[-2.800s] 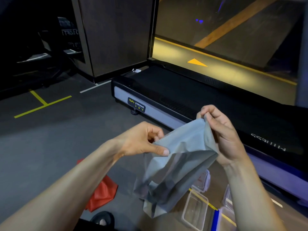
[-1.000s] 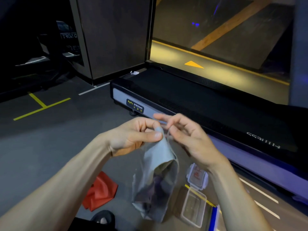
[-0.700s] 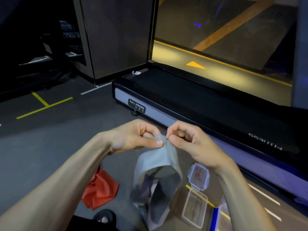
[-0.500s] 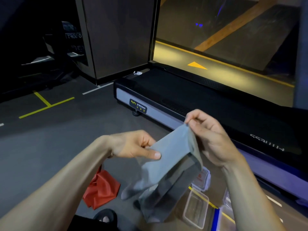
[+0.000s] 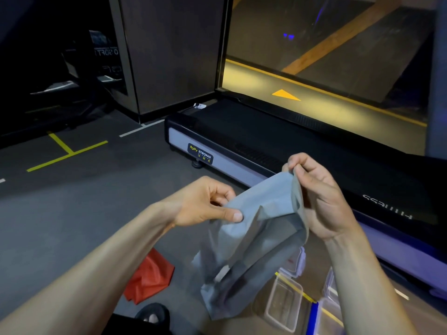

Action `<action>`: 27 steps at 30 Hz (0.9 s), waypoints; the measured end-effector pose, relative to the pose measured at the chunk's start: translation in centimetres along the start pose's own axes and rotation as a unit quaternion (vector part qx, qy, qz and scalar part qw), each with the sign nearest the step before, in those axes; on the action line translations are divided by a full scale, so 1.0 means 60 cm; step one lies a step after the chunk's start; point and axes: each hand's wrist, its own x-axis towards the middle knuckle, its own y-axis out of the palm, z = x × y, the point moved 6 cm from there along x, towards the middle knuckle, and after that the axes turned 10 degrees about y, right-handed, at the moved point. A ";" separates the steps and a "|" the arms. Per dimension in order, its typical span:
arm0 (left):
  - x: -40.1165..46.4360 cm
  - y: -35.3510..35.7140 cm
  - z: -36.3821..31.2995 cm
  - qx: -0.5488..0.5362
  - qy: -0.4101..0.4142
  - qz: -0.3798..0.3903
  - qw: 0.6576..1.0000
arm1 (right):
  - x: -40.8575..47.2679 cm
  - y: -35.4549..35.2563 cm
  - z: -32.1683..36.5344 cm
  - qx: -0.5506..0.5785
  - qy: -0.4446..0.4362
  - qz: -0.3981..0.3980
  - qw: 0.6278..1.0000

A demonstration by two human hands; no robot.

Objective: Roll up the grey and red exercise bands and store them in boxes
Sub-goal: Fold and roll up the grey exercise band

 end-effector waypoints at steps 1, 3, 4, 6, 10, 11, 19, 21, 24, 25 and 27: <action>-0.001 -0.001 0.000 -0.006 0.003 -0.003 1.000 | 0.000 -0.002 0.001 0.002 -0.002 0.000 1.000; -0.002 -0.002 0.001 -0.012 0.005 -0.009 1.000 | -0.001 -0.003 0.001 0.005 -0.004 0.001 1.000; -0.002 -0.004 0.001 -0.013 0.003 -0.010 1.000 | -0.001 -0.003 0.001 0.006 -0.005 0.001 1.000; -0.002 -0.004 0.004 -0.018 0.003 -0.011 1.000 | 0.000 -0.004 0.002 0.007 -0.004 0.003 1.000; -0.002 -0.003 0.002 -0.032 0.000 -0.012 0.999 | 0.001 -0.007 0.000 0.010 -0.005 0.002 1.000; -0.002 -0.003 0.000 -0.029 -0.003 -0.004 1.000 | 0.001 -0.008 -0.001 0.010 -0.005 0.002 1.000; -0.025 -0.009 -0.049 -0.325 0.087 0.052 0.940 | 0.004 -0.001 -0.053 -0.119 0.055 0.025 0.991; -0.021 -0.003 -0.066 -0.366 0.111 0.046 0.923 | 0.008 0.022 -0.075 -0.176 0.069 0.057 0.980; -0.020 0.006 -0.081 -0.403 0.134 0.054 0.904 | 0.009 0.038 -0.082 -0.153 0.066 0.064 0.984; -0.021 0.013 -0.090 -0.460 0.140 0.079 0.873 | 0.009 0.036 -0.081 -0.133 0.063 0.058 0.987; -0.025 0.025 -0.110 -0.539 0.138 0.115 0.823 | 0.009 0.031 -0.076 -0.090 0.050 0.047 0.994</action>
